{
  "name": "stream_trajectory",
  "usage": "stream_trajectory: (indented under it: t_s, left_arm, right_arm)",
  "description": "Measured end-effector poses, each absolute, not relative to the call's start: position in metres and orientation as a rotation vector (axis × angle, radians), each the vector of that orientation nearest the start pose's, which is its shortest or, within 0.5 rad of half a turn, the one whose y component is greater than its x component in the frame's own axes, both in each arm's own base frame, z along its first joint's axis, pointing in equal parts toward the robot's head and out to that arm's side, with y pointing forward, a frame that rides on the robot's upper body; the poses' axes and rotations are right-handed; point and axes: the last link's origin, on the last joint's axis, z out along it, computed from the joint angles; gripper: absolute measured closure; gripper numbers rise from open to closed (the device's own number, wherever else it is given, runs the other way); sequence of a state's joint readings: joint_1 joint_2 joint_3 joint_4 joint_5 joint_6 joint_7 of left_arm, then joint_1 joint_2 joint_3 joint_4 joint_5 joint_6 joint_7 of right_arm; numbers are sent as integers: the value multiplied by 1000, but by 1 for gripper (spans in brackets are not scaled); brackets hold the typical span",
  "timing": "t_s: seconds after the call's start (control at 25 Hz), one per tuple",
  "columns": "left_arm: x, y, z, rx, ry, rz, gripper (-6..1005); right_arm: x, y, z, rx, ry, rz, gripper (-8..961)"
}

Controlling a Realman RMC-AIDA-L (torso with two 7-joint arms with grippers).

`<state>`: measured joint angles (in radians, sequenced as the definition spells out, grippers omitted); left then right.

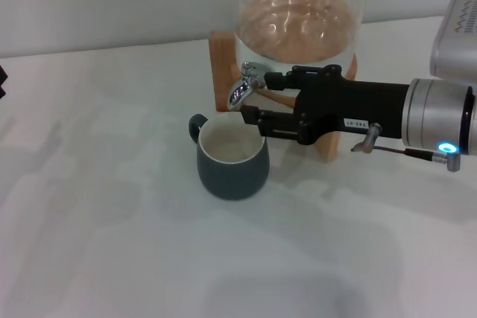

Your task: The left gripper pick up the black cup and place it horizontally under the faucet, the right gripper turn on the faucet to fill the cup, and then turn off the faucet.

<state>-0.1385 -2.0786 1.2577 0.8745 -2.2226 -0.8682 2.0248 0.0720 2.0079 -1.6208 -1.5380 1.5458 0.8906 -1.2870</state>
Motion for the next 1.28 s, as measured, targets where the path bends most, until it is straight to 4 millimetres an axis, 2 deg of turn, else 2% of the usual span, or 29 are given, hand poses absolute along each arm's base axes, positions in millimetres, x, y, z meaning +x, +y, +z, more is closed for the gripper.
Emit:
stream_trajectory:
  t_s: [0.28, 0.48, 0.64, 0.76, 0.88, 0.92, 0.96, 1.28]
  left_arm:
    - [-306, 335, 48, -1859, -700, -825, 110]
    - [-306, 334, 48, -1858, -701, -824, 110]
    - [-307, 334, 47, -1858, -703, -824, 110]
    - [-307, 334, 47, -1858, -704, -823, 110]
    - [-308, 334, 47, -1857, -705, -821, 110]
    - [-308, 333, 47, -1857, -705, -821, 110]
    - [-308, 333, 47, -1857, -705, -821, 110]
    - [-308, 332, 47, -1856, -707, -820, 109]
  right_arm:
    - [172, 309, 16, -2468, 486, 644, 266]
    - [168, 302, 16, -2523, 469, 656, 268]
    - [165, 296, 25, -2571, 453, 699, 270]
    - [170, 294, 37, -2568, 458, 718, 272]
    - [187, 293, 56, -2511, 502, 710, 271]
    - [202, 292, 71, -2453, 539, 702, 271]
    - [202, 292, 71, -2453, 539, 702, 270]
    - [259, 290, 133, -2190, 633, 676, 267]
